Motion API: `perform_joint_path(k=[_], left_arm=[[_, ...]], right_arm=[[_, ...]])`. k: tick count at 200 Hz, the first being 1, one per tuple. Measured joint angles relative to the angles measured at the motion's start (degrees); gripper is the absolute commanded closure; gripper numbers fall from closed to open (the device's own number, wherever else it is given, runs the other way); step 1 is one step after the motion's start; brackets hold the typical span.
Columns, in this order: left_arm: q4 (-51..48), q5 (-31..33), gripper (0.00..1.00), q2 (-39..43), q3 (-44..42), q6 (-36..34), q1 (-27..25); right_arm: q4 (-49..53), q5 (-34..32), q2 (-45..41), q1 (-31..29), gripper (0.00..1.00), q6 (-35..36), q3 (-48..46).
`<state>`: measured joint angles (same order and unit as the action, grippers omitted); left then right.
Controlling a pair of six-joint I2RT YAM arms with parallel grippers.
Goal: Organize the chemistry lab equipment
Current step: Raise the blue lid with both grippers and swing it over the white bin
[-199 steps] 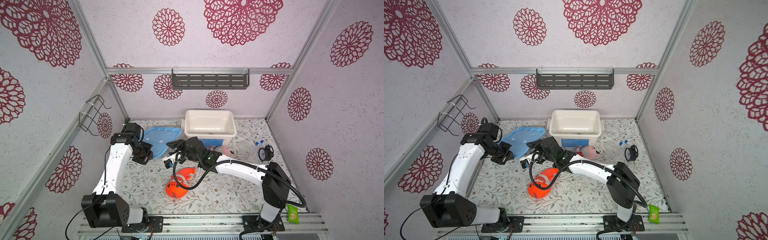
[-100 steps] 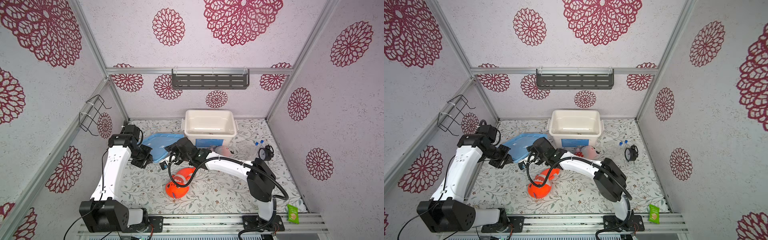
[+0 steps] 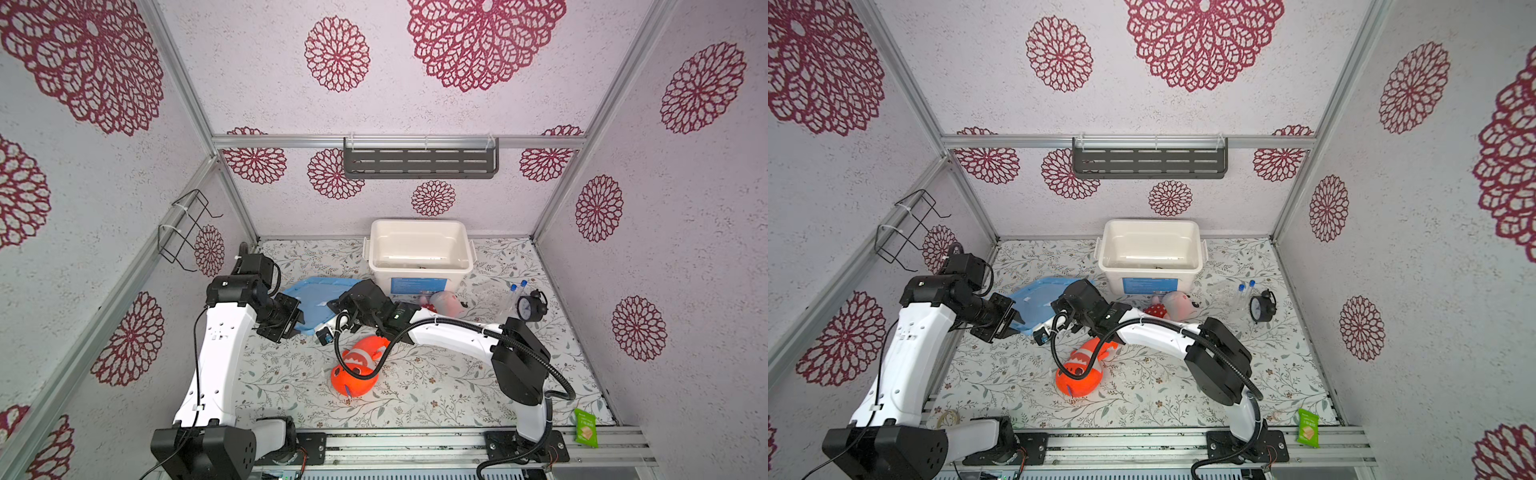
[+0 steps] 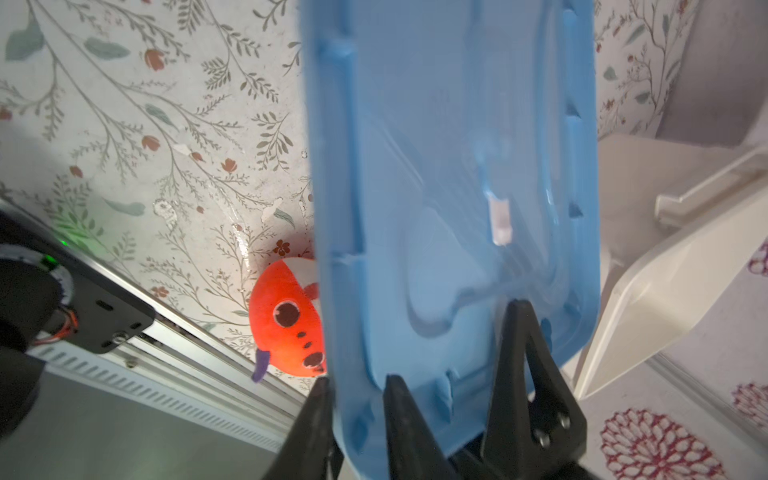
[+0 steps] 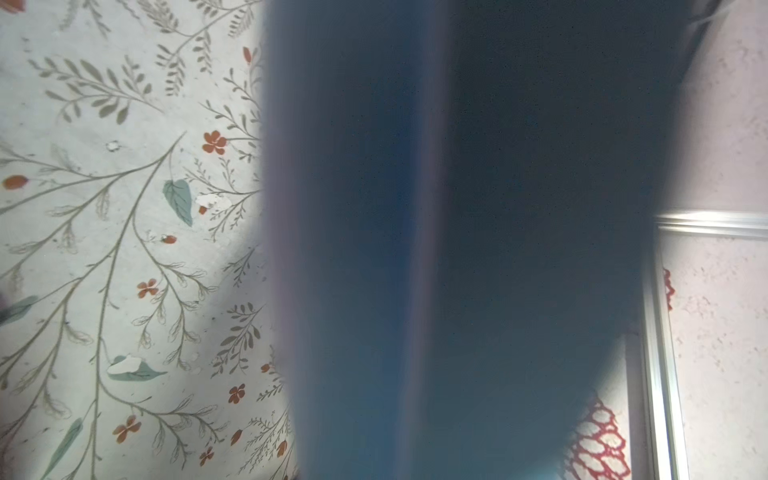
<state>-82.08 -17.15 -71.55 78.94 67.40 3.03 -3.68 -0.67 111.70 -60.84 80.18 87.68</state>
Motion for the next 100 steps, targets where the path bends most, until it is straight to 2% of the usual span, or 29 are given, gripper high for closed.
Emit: perform_joint_path(k=[11, 49, 76, 100], left_arm=[[0.3, -0.3, 0.43, 1.3, 0.0, 0.4, 0.8], [2.0, -1.9, 0.37, 5.7, 0.0, 1.6, 5.1], [2.1, -4.0, 0.29, 5.9, 1.4, -0.7, 11.6], [2.1, -2.8, 0.21, 5.5, 6.3, -3.7, 16.1]], right_arm=[[1.1, 0.1, 0.0, -0.1, 0.85, -0.2, -1.2], [1.9, 0.0, -0.3, -0.2, 0.84, -2.5, -2.4], [1.9, 1.1, -2.4, -0.2, 0.84, -8.7, -3.0], [1.4, 2.9, -5.8, 0.2, 0.84, -17.2, -4.3]])
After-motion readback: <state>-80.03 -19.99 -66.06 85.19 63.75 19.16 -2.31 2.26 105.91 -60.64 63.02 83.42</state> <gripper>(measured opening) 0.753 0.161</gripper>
